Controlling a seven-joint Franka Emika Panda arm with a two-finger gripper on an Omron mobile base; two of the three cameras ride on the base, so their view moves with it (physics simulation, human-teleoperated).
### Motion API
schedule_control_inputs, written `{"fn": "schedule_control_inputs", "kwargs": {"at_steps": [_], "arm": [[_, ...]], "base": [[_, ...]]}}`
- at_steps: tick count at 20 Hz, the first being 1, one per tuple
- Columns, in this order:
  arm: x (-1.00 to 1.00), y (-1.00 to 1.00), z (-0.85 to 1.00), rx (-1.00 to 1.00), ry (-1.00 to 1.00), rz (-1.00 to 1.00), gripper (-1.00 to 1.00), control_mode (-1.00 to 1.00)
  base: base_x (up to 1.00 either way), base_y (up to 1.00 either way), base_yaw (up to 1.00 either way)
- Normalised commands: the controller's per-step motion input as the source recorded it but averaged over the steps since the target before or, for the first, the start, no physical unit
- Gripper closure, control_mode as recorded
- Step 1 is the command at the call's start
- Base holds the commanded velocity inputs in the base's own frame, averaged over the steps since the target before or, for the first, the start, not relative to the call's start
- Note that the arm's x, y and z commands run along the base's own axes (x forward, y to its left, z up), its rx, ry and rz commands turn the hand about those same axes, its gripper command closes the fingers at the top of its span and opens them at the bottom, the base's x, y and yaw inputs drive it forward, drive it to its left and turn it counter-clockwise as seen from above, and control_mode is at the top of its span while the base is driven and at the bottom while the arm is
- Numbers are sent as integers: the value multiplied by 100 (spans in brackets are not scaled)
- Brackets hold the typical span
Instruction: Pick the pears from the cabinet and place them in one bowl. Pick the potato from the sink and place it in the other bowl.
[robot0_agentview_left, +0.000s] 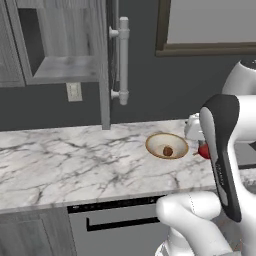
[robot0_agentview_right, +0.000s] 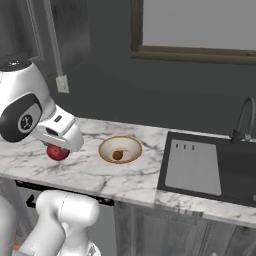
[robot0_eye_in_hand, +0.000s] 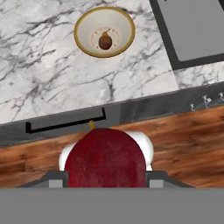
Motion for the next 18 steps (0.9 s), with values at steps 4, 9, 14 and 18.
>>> {"fn": "schedule_control_inputs", "kwargs": {"at_steps": [4, 9, 14, 18], "arm": [[0, 0, 0, 0, 0, 0, 100, 100], [0, 0, 0, 0, 0, 0, 100, 100], [0, 0, 0, 0, 0, 0, 100, -100], [10, 0, -6, 0, 0, 0, 100, -100]], "base": [[55, -12, -1], [17, -14, 0], [0, 0, 0], [0, 0, 0]]}}
